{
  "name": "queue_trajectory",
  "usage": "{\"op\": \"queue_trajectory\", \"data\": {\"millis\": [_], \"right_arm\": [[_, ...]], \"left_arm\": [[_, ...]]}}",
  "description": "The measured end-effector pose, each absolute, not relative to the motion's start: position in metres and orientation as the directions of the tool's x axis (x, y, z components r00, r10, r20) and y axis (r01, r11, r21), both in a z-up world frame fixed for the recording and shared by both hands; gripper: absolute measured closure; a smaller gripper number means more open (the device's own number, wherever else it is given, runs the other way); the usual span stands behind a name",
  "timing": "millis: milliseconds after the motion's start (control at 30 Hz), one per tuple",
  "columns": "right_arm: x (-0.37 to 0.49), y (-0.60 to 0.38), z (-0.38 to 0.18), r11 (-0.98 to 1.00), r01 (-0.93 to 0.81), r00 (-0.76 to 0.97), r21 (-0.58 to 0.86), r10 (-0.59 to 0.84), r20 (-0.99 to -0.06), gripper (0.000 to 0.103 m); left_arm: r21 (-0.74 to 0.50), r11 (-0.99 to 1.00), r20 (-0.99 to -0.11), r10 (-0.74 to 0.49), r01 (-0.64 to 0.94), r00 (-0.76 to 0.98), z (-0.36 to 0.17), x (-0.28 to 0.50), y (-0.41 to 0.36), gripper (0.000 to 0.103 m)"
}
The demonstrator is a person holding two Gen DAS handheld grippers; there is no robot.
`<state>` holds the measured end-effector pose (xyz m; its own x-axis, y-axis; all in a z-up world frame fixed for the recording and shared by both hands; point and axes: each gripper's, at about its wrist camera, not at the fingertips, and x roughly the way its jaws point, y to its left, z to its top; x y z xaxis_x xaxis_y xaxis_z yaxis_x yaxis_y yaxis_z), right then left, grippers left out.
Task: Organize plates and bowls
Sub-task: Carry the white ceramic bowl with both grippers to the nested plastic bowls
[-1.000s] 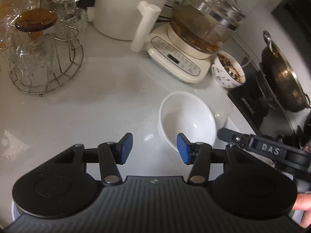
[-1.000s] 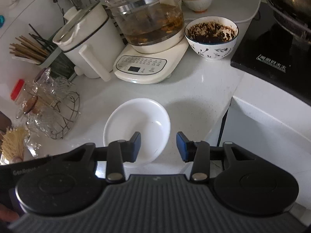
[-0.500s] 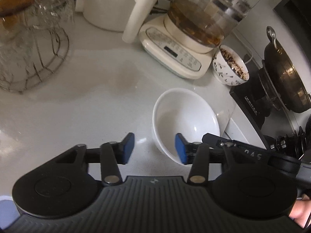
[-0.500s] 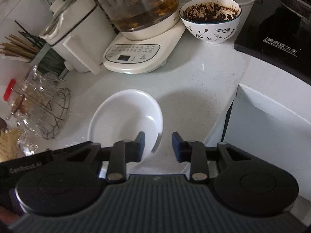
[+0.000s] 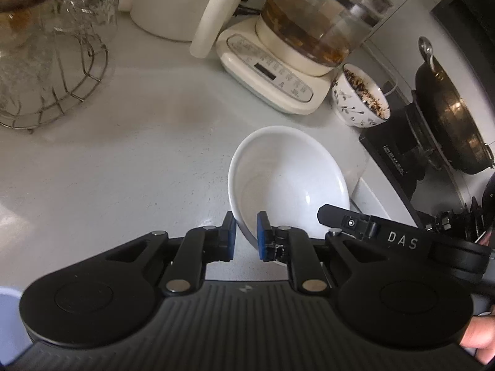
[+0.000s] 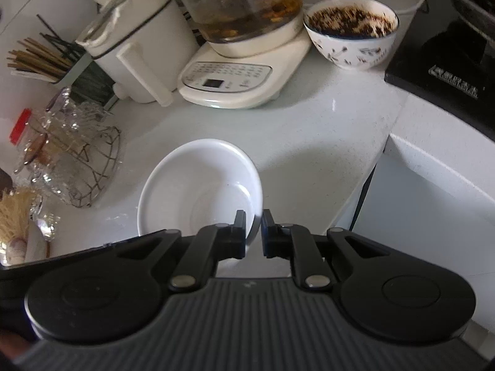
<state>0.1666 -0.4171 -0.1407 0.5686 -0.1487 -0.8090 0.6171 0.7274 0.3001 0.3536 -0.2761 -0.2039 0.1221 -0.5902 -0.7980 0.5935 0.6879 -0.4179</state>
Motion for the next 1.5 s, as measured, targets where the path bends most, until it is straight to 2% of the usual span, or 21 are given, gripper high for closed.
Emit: {"op": "queue_trajectory", "data": {"millis": [367,833,1200,1500], "right_arm": [[0.165,-0.387,-0.091,0.778,0.541,0.615,0.319,-0.108,-0.781,0.09],[0.17,-0.334,-0.061,0.85,0.405,0.646,0.338,-0.005,-0.763,0.089],[0.189,-0.288,-0.057,0.899,0.262,0.654,0.352,0.103,-0.749,0.09],[0.204,-0.263,-0.077,0.908,0.202,0.581,0.368,0.192,-0.791,0.088]], "left_arm": [[-0.418,0.707,-0.77,-0.609,0.571,0.19,-0.15,0.341,-0.23,0.087],[-0.429,0.765,-0.747,-0.6,0.481,0.288,-0.12,0.323,-0.151,0.087],[-0.4,0.823,-0.747,-0.548,0.403,0.377,-0.107,0.312,-0.083,0.087],[-0.396,0.865,-0.772,-0.495,0.308,0.4,-0.123,0.304,-0.05,0.087]]}}
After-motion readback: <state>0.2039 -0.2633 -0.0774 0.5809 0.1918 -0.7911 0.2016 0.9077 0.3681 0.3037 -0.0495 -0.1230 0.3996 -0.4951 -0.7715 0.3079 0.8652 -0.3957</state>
